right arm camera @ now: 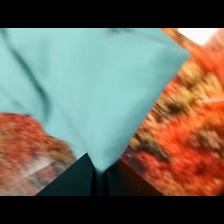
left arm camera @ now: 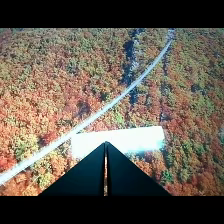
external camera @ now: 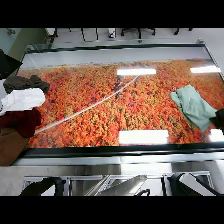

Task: Fold the shirts.

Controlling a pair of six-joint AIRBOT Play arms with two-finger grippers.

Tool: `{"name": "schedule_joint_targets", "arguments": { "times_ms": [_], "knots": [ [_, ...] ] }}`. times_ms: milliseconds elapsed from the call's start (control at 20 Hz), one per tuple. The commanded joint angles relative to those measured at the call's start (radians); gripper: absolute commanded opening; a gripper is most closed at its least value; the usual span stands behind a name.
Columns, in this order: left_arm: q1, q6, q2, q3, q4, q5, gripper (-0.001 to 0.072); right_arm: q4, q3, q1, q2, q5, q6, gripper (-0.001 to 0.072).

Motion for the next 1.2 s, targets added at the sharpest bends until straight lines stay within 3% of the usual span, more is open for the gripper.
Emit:
{"name": "schedule_joint_targets", "arguments": {
  "times_ms": [0,400,450,550,600,750,850,900,1000,1050,1150],
  "knots": [
    [-0.001,-0.003,0.0,0.0,-0.002,0.0,0.0015,0.005,-0.204,-0.047,0.04,0.074,-0.01,0.0016],
    [-0.001,-0.002,0.0,0.0,-0.002,0.01,0.0015,-0.026,-0.219,-0.047,0.145,0.04,0.04,0.0018],
    [-0.001,-0.002,0.0,0.0,-0.002,0.01,0.0015,-0.026,-0.218,-0.047,0.163,0.029,0.04,0.0045],
    [-0.001,-0.002,0.0,0.0,-0.002,0.01,0.0015,-0.032,-0.196,-0.047,0.196,0.008,0.04,0.0437],
    [-0.001,-0.002,0.0,0.0,-0.002,0.01,0.0015,-0.061,-0.162,-0.047,0.215,-0.021,0.041,0.0538],
    [0.0,-0.002,-0.004,0.0,-0.002,0.008,0.0015,-0.228,0.038,-0.047,0.256,-0.143,0.129,0.0536],
    [-0.001,-0.002,-0.023,0.0,-0.002,0.014,0.0015,-0.198,0.18,-0.04,0.277,-0.209,0.175,0.0533],
    [-0.001,-0.002,-0.038,0.0,-0.002,0.019,0.0015,-0.118,0.229,-0.027,0.289,-0.217,0.174,0.0468],
    [-0.001,-0.002,-0.072,0.0,-0.014,0.021,0.0015,0.093,0.295,0.047,0.315,-0.224,0.095,0.0124],
    [-0.001,-0.001,-0.09,0.0,-0.045,0.024,0.0015,0.156,0.31,0.103,0.324,-0.229,0.076,0.0083],
    [-0.002,0.011,-0.106,-0.029,-0.114,0.019,0.0015,0.14,0.313,0.274,0.335,-0.236,0.077,0.0019]
  ]
}}
